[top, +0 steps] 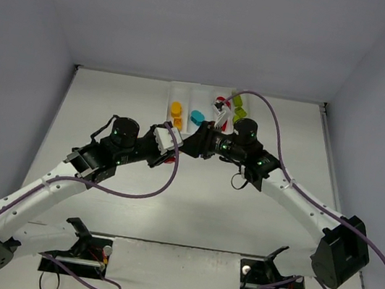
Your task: Sort the legos into containers by color
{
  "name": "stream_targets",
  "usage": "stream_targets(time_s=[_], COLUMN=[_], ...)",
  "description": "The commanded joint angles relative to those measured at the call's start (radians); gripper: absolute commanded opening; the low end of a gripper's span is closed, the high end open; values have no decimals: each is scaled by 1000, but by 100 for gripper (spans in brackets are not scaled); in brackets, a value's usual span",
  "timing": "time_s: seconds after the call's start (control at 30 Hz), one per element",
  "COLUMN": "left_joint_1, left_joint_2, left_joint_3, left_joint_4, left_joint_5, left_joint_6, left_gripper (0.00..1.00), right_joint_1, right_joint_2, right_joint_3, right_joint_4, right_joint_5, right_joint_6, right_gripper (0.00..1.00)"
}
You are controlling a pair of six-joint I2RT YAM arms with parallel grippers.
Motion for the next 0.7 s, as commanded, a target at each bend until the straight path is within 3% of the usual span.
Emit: stream_targets(time_s=[0.0,0.13,0.23,0.5,0.57,0.67], left_joint_1=[-7,-7,-7,-7,-6,5], left_joint_2=[-7,-12,-15,-19,-35,-67], left_joint_3=[15,13,13,16,10,4], left_joint_4=[55,51,38,21,47,93], left_joint_5=[22,12,-6,-34,-72,-142], left_joint_6=[14,14,29,40,3,-89], left_gripper=[13,38,43,46,53,54], right_joint_1=[8,4,-2,-24,-36,-56], right_joint_2=[-24,-47,-65,-93,-95,-102], right_joint_3=[2,2,1,-8,-13,-15], right_joint_4=[64,37,26,15,15,17], right_joint_5=[2,22,24,27,28,25], right_joint_6=[-24,-42,-47,-52,-55,-62], right_gripper=[0,0,0,0,0,0])
